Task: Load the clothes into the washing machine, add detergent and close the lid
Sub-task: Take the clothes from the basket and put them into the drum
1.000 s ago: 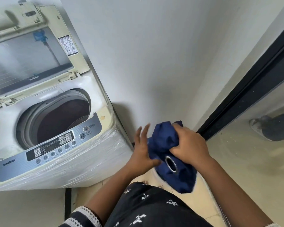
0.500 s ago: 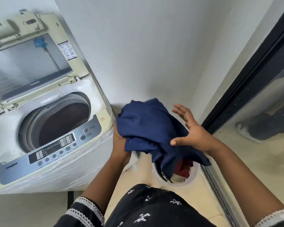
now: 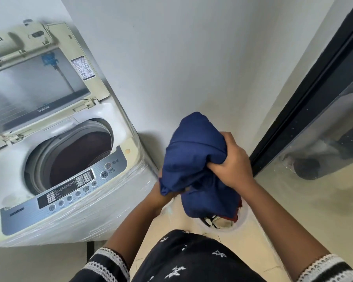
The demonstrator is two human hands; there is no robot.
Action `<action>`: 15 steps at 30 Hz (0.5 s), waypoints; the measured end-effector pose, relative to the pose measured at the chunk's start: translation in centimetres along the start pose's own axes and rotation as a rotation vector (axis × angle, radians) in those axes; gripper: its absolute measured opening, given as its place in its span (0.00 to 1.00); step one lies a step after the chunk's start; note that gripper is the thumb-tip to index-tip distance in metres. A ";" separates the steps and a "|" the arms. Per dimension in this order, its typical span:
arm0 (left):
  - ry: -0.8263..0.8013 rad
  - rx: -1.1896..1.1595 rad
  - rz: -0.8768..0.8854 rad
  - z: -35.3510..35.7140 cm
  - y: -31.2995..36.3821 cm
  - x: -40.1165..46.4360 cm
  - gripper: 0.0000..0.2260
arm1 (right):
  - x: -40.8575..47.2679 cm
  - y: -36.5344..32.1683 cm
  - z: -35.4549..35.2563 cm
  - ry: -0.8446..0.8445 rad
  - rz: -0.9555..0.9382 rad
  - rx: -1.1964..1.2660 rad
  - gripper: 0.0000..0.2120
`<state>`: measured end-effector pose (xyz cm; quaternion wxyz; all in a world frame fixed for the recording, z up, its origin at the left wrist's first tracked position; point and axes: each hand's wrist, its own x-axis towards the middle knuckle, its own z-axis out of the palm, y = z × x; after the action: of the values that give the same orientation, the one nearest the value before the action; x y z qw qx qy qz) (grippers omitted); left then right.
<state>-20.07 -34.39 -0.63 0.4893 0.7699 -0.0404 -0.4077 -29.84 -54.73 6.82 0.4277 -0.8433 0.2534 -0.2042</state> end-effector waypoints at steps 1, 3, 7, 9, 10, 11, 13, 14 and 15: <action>-0.059 0.024 0.077 -0.1 0.1 -0.2 0.39 | 0.2 0.3 -0.2 0.005 -0.032 -0.152 0.26; -0.098 0.058 0.136 0.1 1.0 -1.2 0.57 | 0.4 0.5 -0.2 -0.005 -0.089 -0.426 0.28; -0.088 0.190 0.441 1.4 2.1 -1.7 0.63 | -0.2 -1.8 1.0 -0.133 -0.268 -0.780 0.38; 0.012 0.114 0.532 2.2 3.3 -1.6 0.54 | -1.0 -3.6 2.1 -0.175 -0.340 -0.755 0.42; 0.118 0.060 0.545 2.1 3.8 -1.5 0.45 | -1.4 -4.3 2.6 -0.178 -0.373 -0.693 0.42; 0.227 0.010 0.538 1.7 4.3 -1.4 0.35 | -1.8 -4.8 2.8 -0.195 -0.396 -0.579 0.42; 0.367 -0.143 0.458 0.3 4.6 -1.1 0.18 | -2.2 -5.2 2.6 -0.287 -0.373 -0.232 0.40; 0.389 -0.281 0.408 -0.5 4.5 -0.9 0.13 | -2.4 -4.9 2.4 -0.339 -0.341 -0.094 0.40; 0.384 -0.416 0.358 -1.2 4.2 -0.6 0.09 | -2.6 -4.5 2.3 -0.358 -0.327 -0.048 0.41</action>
<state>-18.27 -35.46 3.27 0.6985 0.6969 0.0019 -0.1625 -29.49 -49.50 8.91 0.4069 -0.9058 0.0383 -0.1119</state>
